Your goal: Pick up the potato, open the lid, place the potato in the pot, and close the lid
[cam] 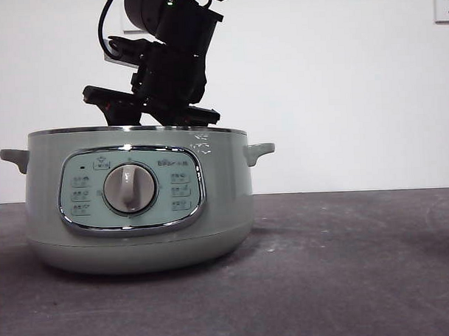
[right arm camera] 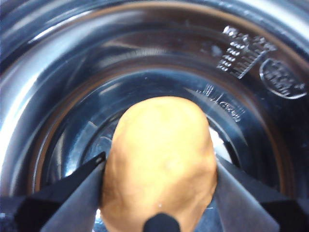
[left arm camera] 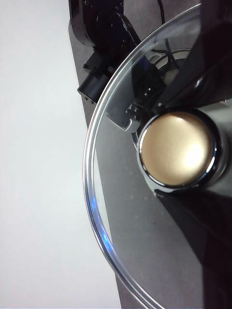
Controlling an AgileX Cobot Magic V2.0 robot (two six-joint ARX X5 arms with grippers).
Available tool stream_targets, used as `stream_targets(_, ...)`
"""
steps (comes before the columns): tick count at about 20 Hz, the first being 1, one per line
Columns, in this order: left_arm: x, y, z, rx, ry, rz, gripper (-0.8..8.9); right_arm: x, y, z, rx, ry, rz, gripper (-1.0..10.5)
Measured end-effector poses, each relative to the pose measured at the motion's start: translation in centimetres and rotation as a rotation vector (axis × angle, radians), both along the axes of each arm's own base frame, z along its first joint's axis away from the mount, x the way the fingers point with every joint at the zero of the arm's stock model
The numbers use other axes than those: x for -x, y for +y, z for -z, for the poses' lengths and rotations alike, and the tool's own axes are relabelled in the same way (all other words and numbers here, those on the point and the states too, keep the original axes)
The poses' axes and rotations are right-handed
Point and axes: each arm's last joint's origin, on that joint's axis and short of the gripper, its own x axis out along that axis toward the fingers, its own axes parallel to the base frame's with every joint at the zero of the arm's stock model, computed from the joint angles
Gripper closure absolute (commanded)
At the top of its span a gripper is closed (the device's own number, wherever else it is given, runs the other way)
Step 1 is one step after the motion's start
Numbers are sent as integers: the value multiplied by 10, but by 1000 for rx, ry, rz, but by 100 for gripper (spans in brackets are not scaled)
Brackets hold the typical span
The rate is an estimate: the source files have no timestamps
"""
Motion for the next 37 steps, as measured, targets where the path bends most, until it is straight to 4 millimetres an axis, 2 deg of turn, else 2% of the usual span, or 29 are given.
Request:
stream_targets(3, 0, 0, 0, 0, 0, 0, 822, 0, 0, 1, 7, 4, -10, 833)
stream_targets(4, 0, 0, 0, 0, 1, 0, 822, 0, 0, 2, 13, 6, -14, 716)
stream_targets(5, 0, 0, 0, -1, 1, 0, 822, 0, 0, 4, 20, 12, -15, 645)
stream_targets(7, 0, 0, 0, -2, 4, 0, 822, -2, 2, 13, 40, 31, -17, 605)
stream_targets(8, 0, 0, 1, -4, 8, 0, 822, -1, 2, 13, 45, 34, -18, 495)
stream_targets(9, 0, 0, 1, -4, 8, 0, 822, -1, 2, 14, 50, 38, -18, 433)
stream_targets(12, 0, 0, 1, -4, 7, 0, 822, 1, 5, 22, 68, 54, -25, 441)
stream_targets(16, 0, 0, 1, -4, 7, 0, 822, 3, 5, 16, 61, 51, -19, 442)
stream_targets(18, -2, -1, 1, -7, 13, 0, 822, 11, -4, -14, 34, 12, -8, 443)
stream_targets(21, -20, -10, 0, -19, 38, 0, 822, 32, -35, -76, 42, -75, 47, 443)
stream_targets(25, -67, -34, 7, -60, 123, 5, 822, 65, -98, -152, -11, -136, 110, 443)
stream_targets(27, -95, -48, 14, -79, 169, 17, 822, 83, -125, -179, -40, -170, 139, 443)
stream_targets(30, -135, -70, 28, -77, 212, 78, 822, 107, -149, -204, -66, -219, 167, 444)
stream_targets(33, -172, -89, 47, -78, 254, 117, 822, 127, -168, -221, -71, -268, 197, 444)
stream_targets(37, -206, -111, 74, -76, 301, 132, 822, 146, -185, -234, -99, -295, 204, 444)
